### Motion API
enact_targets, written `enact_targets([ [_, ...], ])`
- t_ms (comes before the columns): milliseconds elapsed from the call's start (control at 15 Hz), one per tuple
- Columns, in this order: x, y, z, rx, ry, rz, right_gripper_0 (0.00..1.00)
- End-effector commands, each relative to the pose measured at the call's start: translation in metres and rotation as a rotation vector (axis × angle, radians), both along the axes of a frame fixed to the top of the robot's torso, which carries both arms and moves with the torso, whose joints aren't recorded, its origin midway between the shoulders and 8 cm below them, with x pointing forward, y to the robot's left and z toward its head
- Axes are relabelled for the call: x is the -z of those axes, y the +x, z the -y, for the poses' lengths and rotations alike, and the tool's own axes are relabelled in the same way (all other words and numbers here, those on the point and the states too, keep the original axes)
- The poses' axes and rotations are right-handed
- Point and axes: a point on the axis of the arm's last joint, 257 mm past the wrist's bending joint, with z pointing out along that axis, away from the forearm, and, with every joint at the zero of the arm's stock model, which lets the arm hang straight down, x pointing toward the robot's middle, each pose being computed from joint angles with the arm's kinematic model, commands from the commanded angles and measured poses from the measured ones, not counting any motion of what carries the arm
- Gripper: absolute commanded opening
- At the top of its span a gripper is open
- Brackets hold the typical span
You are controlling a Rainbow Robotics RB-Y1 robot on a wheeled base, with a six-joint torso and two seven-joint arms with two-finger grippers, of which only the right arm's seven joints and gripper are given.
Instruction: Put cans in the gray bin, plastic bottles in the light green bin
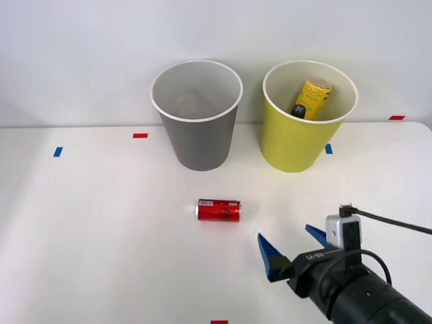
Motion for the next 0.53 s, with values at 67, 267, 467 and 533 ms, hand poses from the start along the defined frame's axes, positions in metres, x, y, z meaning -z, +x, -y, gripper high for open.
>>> enact_targets([
  [67, 0.001, 0.004, -0.009, -0.069, -0.038, -0.040, 1.00],
  [267, 0.004, 0.004, -0.024, -0.146, -0.074, -0.098, 1.00],
  [467, 0.002, 0.009, -0.040, -0.205, -0.146, -0.131, 1.00],
  [533, 0.002, 0.008, -0.045, -0.224, -0.175, -0.138, 1.00],
])
